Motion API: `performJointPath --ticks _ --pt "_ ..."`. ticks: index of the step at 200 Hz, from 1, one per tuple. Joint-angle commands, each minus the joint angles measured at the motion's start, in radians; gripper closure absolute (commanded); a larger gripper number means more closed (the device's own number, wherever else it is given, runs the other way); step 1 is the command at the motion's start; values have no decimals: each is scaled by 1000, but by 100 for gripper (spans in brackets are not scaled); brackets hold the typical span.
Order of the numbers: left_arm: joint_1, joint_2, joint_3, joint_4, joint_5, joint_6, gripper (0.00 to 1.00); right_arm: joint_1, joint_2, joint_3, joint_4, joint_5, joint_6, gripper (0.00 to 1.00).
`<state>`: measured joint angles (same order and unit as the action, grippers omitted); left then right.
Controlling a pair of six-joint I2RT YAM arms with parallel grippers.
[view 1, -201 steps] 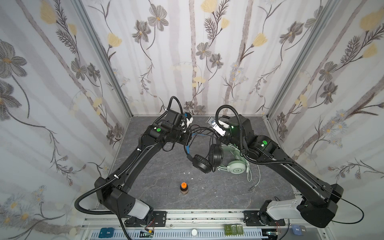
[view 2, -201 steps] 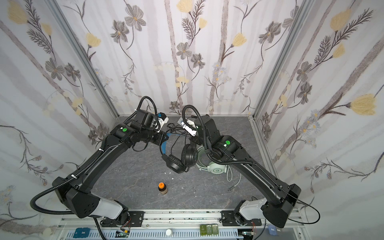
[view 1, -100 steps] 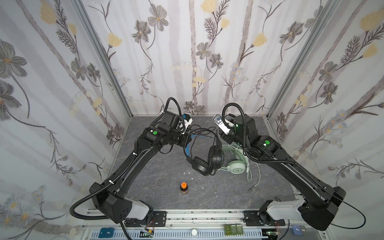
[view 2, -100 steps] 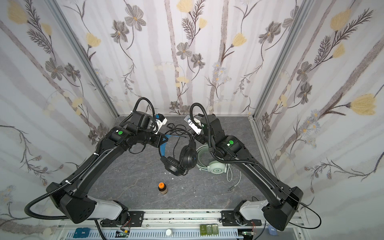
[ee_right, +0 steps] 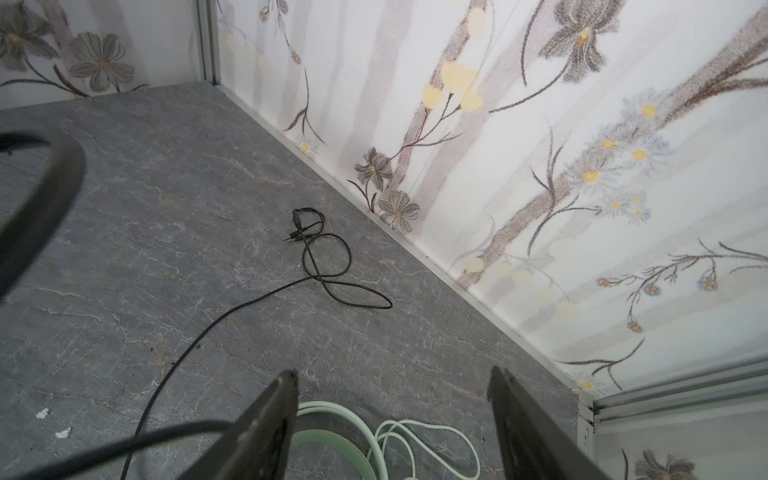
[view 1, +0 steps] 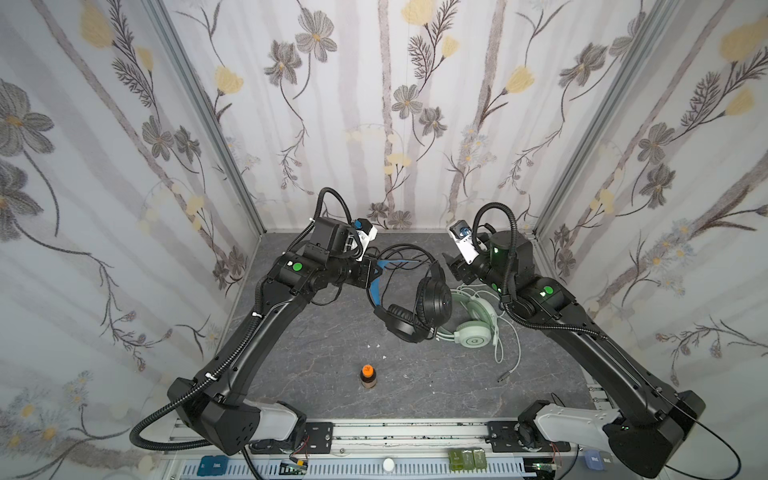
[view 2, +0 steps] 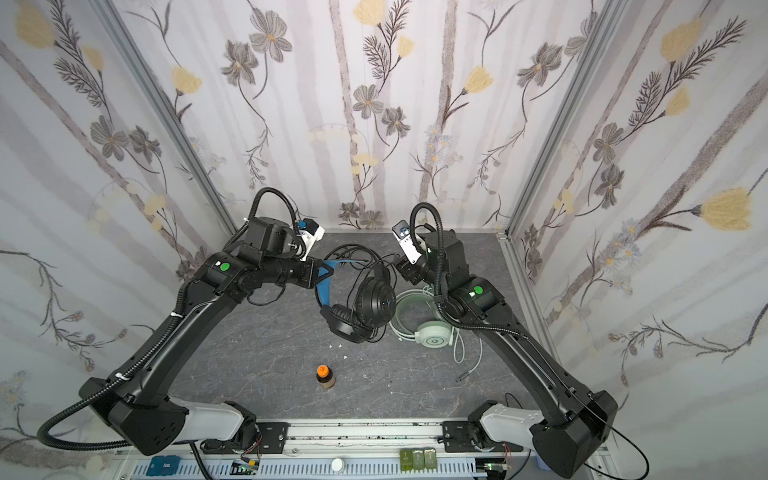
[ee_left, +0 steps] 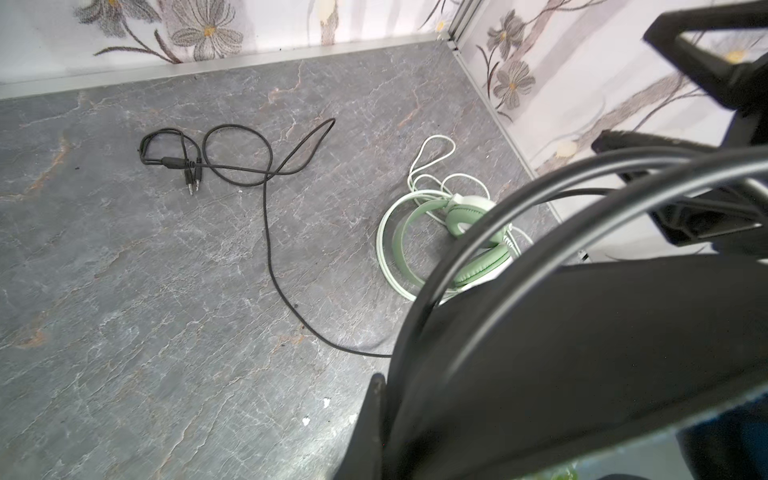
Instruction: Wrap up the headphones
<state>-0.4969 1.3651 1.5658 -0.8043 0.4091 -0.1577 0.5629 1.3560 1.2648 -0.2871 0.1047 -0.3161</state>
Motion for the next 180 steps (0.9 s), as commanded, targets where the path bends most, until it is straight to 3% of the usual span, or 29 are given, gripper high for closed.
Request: performJointPath --ticks 1,15,29,62,100,180 --pt "6 -15 31 70 48 -92 100 -59 -54 -71 152 -143 120 22" --pt "6 -14 62 62 38 -110 100 -99 -110 -150 244 -261 142 19" --pt "6 -7 100 46 32 -124 100 -105 -140 -226 311 -299 136 14" --pt "6 16 200 16 21 -174 100 -130 -134 -305 416 -418 159 15" --pt "6 62 312 -27 8 -218 100 -132 -65 -321 566 -535 261 15" --pt "6 97 379 -4 -14 -300 100 -130 125 -328 836 -671 414 17"
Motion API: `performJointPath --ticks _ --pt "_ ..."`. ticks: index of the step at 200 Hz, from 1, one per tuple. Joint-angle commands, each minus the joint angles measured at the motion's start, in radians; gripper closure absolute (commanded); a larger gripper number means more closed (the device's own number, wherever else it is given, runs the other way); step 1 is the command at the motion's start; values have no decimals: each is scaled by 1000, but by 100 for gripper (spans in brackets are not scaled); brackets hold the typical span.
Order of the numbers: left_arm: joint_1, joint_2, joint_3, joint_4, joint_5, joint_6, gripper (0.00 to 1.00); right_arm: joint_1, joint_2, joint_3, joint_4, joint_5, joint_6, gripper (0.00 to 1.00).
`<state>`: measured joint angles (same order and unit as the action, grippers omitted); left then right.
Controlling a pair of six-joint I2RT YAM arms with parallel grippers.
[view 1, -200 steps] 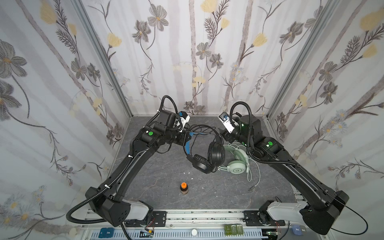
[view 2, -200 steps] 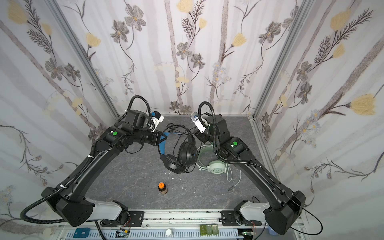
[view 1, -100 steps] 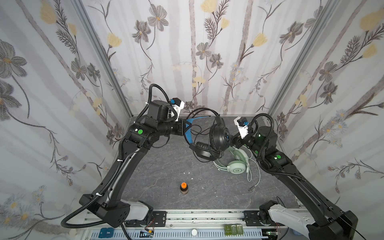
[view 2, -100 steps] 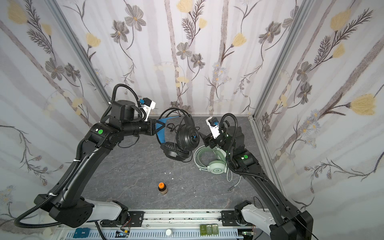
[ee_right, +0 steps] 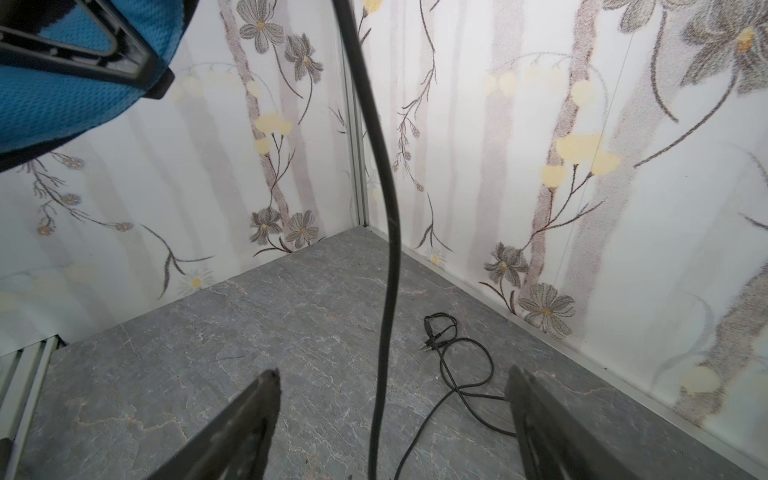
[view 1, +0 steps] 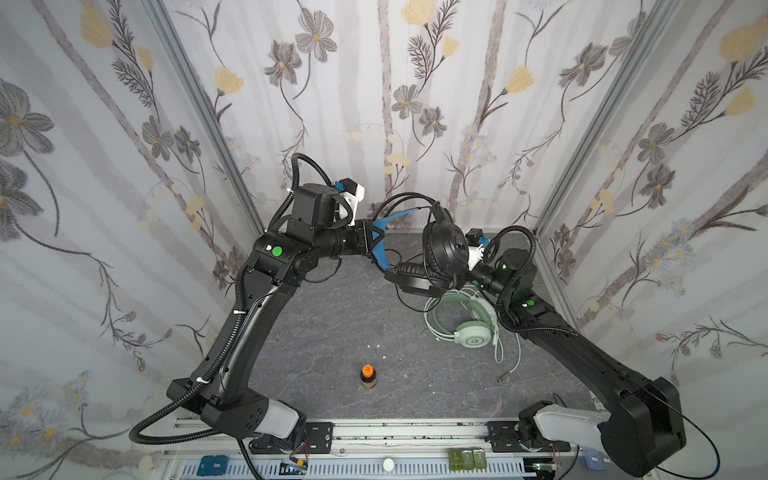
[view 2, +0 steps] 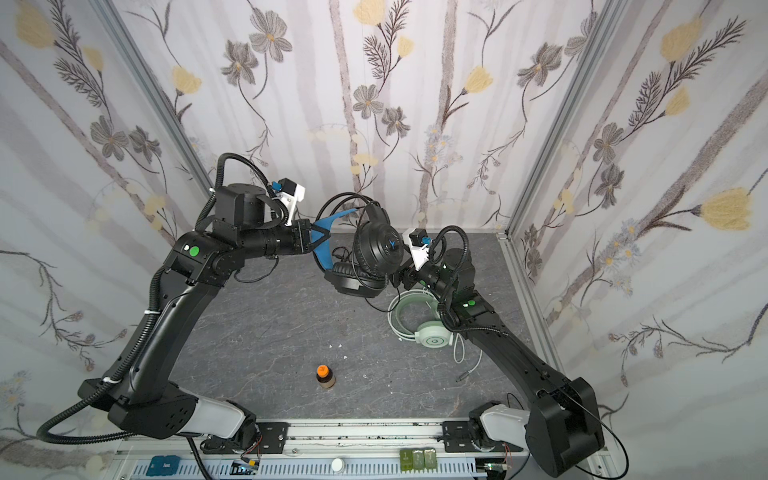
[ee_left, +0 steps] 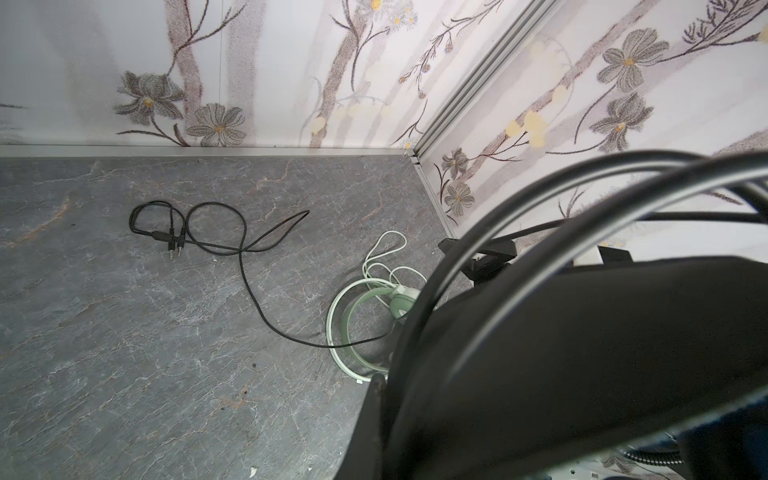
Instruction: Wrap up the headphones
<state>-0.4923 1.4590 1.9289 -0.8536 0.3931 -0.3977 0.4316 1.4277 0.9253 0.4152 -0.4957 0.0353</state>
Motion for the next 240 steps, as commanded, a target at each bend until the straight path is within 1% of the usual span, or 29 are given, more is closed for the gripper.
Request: performJointPath --ticks 1,22,50,71,83,87,131,163,186,213,240 --pt "1 3 17 46 2 -62 100 1 57 11 137 -72 64 17" --pt "4 11 22 71 -12 -94 100 0 114 -6 222 -81 115 21" --pt "3 22 31 110 -39 -143 100 1 151 -48 321 -86 182 33" --pt "4 32 39 138 -49 -175 100 4 163 -68 351 -95 204 40" --pt "4 38 41 148 -51 -185 100 6 162 -75 363 -98 210 41" --pt "3 38 41 151 -51 -188 100 6 193 -79 369 -99 215 41" --pt "7 46 48 152 -55 -199 100 9 264 -87 431 -115 252 43" --pt "14 50 47 167 -74 -225 100 9 279 -106 446 -121 261 50" --pt "21 55 46 187 -85 -246 100 9 273 -136 460 -113 265 53" --pt "27 57 47 211 -88 -261 100 9 284 -149 465 -108 268 59" --pt "36 65 44 226 -82 -278 100 9 305 -152 471 -103 268 64"
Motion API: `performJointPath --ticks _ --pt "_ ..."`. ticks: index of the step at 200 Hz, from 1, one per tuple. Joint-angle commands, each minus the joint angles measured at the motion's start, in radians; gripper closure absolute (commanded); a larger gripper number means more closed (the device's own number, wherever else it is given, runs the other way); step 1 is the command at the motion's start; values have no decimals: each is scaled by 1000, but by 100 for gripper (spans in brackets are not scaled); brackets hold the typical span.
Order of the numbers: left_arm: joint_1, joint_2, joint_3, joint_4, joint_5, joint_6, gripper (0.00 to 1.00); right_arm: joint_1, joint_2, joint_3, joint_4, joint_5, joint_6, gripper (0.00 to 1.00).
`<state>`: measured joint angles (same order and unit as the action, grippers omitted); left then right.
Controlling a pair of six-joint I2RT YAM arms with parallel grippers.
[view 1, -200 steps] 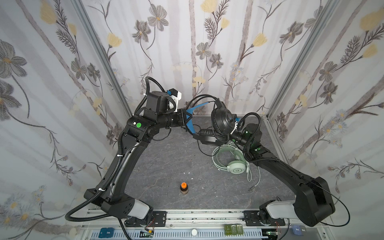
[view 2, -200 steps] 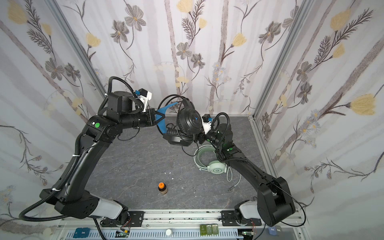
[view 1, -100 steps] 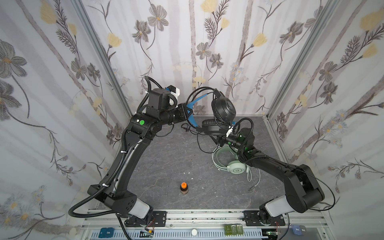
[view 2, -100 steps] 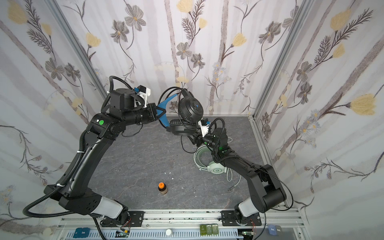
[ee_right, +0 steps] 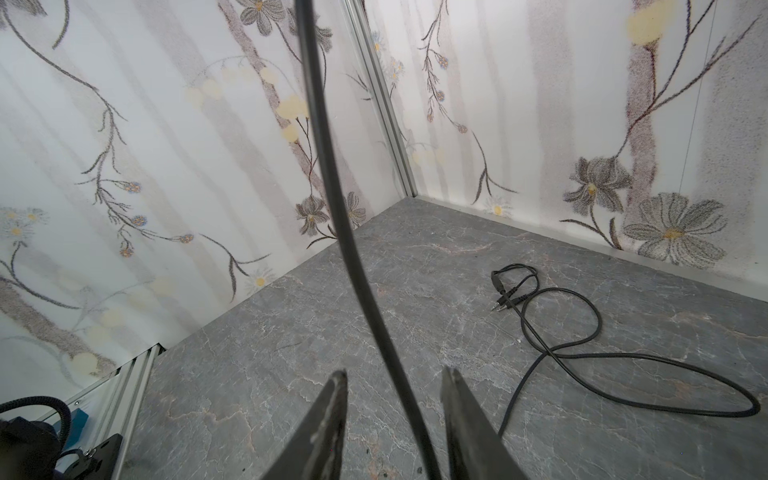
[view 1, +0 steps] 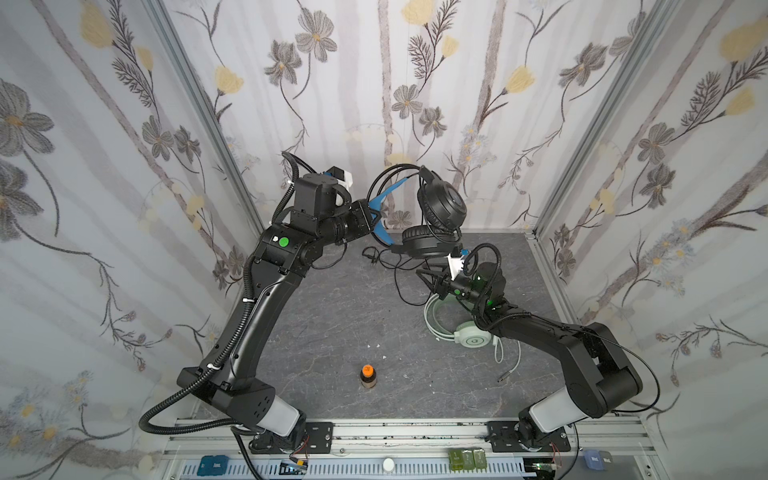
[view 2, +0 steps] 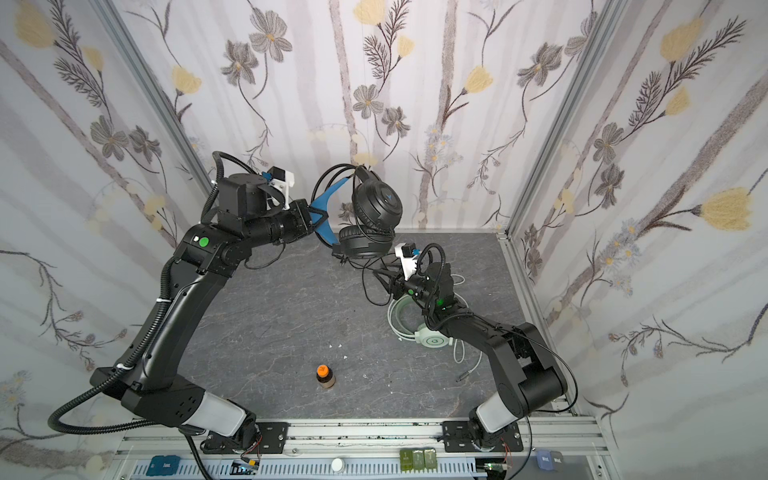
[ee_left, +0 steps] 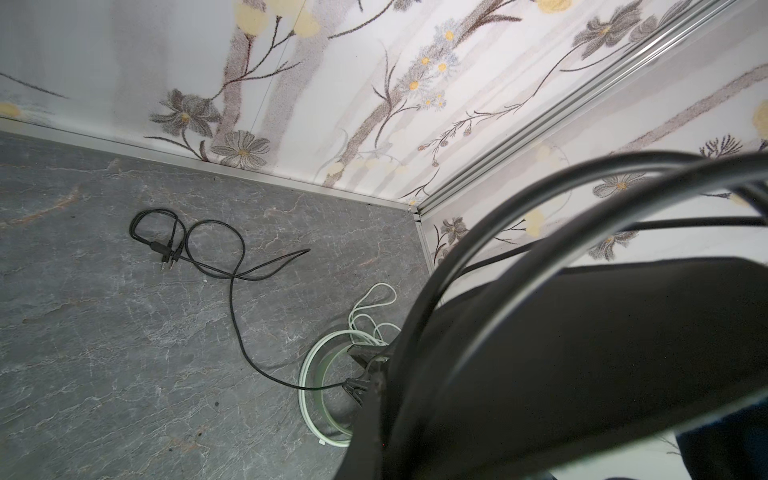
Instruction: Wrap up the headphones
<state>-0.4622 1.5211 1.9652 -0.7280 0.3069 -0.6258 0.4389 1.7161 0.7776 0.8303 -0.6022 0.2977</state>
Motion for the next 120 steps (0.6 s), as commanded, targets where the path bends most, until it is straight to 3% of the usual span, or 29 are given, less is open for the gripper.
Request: performJointPath --ticks 1,32,76,92,120 --pt "5 3 8 102 5 -50 100 1 17 -5 57 4 7 64" --pt "12 4 4 113 1 -66 100 1 31 -21 68 6 8 72" --pt "26 -11 -40 174 -13 -126 100 10 28 -21 29 44 -12 93" --pt "27 -11 -51 199 -46 -159 100 31 -1 -21 -43 98 -55 100" --pt "27 -10 -80 241 -135 -232 100 93 -69 -50 -185 250 -129 100"
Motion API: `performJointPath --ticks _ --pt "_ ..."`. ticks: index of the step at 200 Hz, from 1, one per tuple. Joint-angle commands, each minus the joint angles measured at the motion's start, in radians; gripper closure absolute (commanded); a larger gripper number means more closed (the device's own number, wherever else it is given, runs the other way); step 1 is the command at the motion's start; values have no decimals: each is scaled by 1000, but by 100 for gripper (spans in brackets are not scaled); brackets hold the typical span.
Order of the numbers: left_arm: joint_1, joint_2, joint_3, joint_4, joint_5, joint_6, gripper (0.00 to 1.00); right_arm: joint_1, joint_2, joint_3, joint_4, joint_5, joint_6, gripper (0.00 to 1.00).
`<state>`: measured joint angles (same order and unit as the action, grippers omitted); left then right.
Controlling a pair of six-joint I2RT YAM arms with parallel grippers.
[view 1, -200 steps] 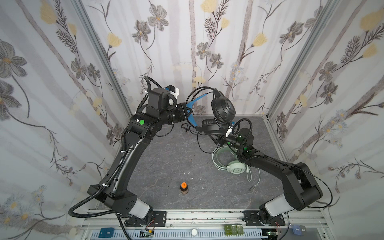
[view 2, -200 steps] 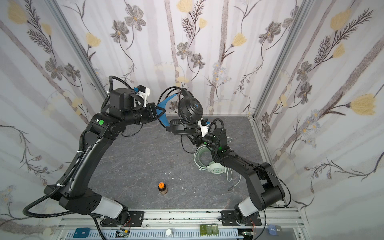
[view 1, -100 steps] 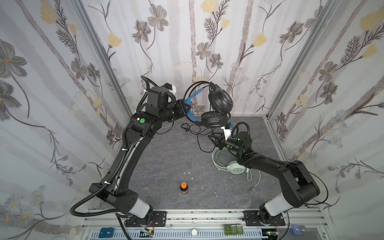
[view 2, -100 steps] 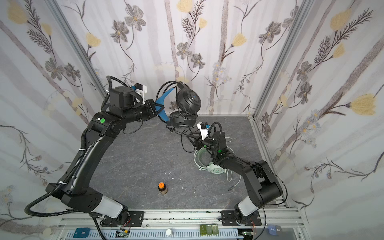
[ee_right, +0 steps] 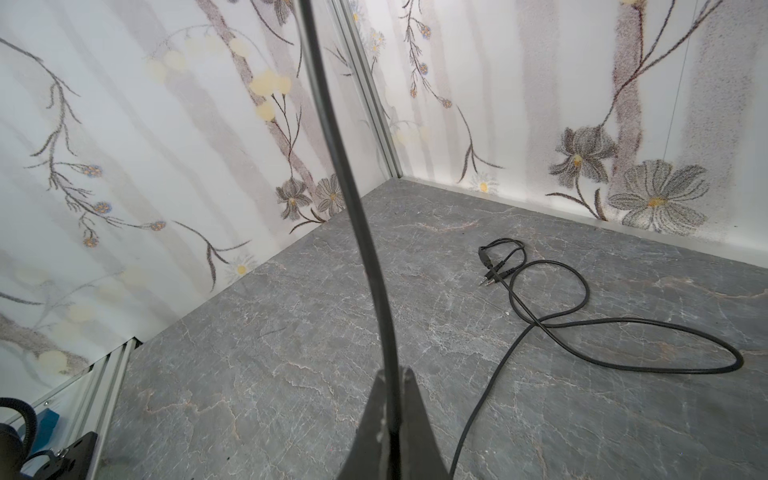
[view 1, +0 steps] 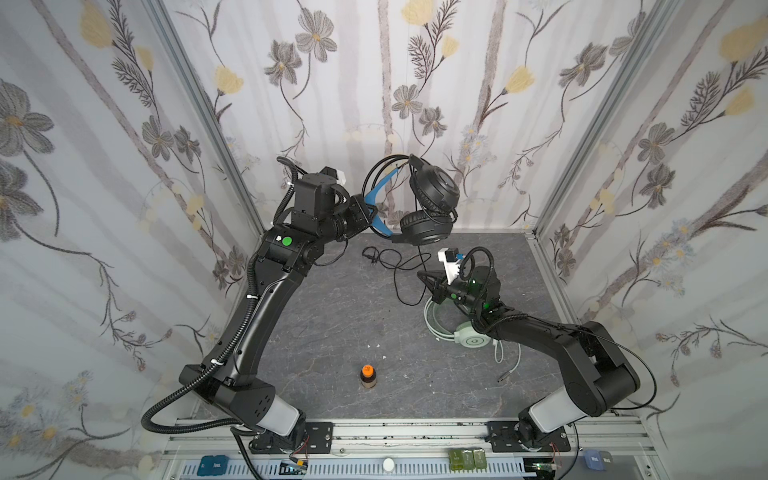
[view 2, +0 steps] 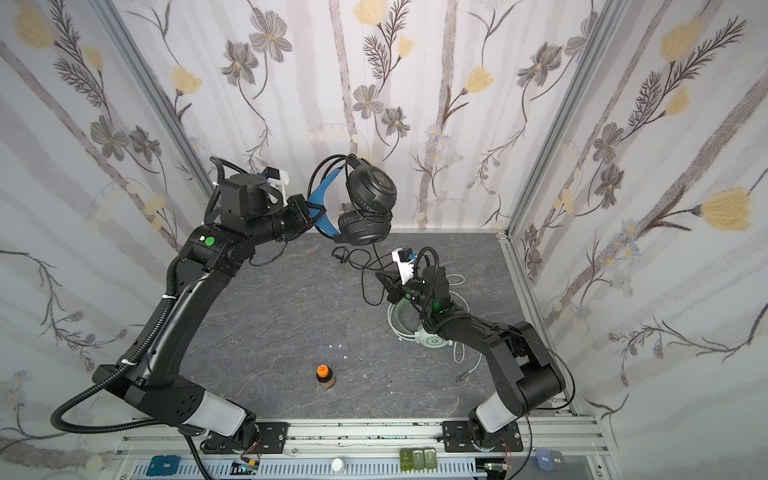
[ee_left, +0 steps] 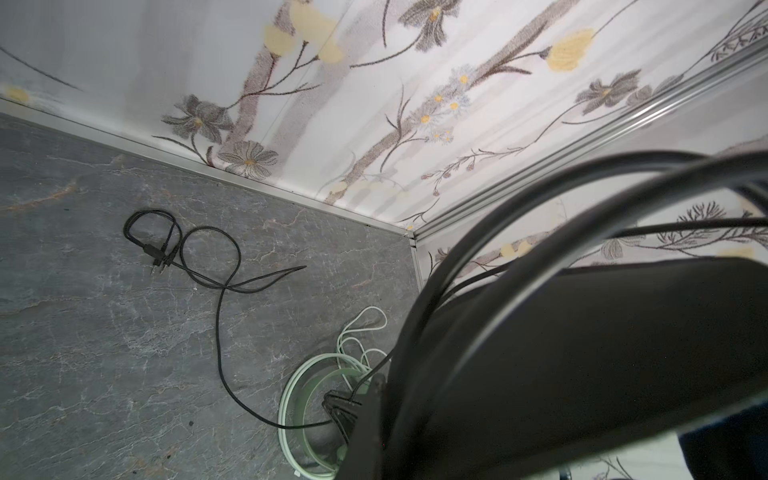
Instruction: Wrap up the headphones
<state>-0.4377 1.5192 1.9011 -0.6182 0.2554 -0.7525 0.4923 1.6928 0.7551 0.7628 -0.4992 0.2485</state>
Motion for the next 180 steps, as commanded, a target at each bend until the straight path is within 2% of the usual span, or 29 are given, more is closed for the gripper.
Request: performJointPath --ticks 1,35,61,106,131,164,180 --pt "2 -7 -17 132 -88 -108 100 43 -48 -28 -122 153 -81 100" --pt "-1 -4 -56 166 -219 -179 100 128 -136 -24 -268 302 -136 100" --pt "-12 13 -64 171 -327 -186 100 197 -180 -14 -364 395 -172 100" --pt "-23 71 -97 156 -487 -235 100 300 -214 78 -522 475 -225 100" --pt "-29 107 -112 164 -523 -255 100 373 -220 117 -568 497 -243 100" --pt "-49 142 -115 146 -583 -201 100 432 -239 186 -645 525 -286 100" --pt "-64 145 -124 138 -631 -127 100 445 -264 221 -680 544 -312 100"
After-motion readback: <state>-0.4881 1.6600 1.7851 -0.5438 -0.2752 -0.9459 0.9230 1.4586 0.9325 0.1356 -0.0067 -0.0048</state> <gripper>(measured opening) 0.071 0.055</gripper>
